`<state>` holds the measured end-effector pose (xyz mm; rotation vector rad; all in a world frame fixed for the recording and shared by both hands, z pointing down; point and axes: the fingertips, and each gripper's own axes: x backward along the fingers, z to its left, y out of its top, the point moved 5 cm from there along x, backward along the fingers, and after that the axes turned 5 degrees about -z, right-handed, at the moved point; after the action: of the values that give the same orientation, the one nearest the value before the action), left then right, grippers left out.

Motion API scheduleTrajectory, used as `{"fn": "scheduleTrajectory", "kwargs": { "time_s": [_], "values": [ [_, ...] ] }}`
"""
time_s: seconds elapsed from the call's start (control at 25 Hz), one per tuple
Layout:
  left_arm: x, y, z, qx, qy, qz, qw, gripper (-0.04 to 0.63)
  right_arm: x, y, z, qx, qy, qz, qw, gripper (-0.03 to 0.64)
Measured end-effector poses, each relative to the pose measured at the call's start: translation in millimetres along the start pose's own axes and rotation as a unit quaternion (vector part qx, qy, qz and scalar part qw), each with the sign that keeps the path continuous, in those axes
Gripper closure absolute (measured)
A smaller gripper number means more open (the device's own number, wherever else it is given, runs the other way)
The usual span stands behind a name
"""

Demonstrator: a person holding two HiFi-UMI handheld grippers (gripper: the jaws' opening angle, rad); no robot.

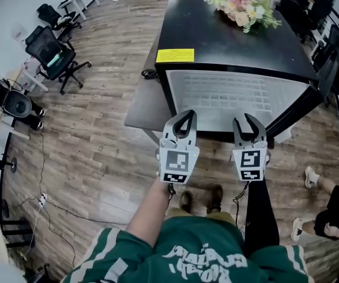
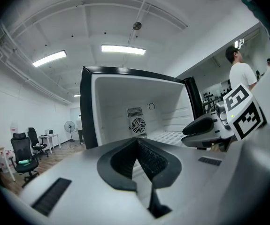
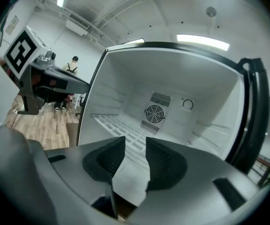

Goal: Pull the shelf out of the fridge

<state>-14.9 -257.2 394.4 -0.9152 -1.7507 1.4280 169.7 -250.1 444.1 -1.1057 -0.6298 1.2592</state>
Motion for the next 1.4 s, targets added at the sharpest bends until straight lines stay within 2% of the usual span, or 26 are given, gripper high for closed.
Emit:
{"fn": "scheduleTrajectory", "kwargs": {
  "time_s": [0.12,0.32,0.52,0.84,1.16,1.4],
  "values": [
    [1,-1,2,0.002,0.001,0.001,1.0,0.58,-8,0,4,0.066,0.004,0.014,0.998,0.459],
    [3,-2,6,0.004,0.006,0.001,1.0,0.58,-23,-6,10,0.172,0.01,0.036,0.984,0.443],
    [5,-3,10,0.002,0.009,0.003,1.0,0.58,-36,-16,4,0.225,0.002,0.063,0.972,0.42],
    [6,-7,19,0.003,0.018,0.008,0.9998,0.58,-59,-27,3,0.311,-0.003,0.098,0.945,0.38],
    [12,-12,26,0.006,0.028,0.012,0.9995,0.58,-81,-35,4,0.352,-0.014,0.117,0.928,0.38],
    [14,-14,30,0.01,0.03,0.014,0.9994,0.58,-99,-35,7,0.398,-0.032,0.124,0.909,0.385]
  ]
}}
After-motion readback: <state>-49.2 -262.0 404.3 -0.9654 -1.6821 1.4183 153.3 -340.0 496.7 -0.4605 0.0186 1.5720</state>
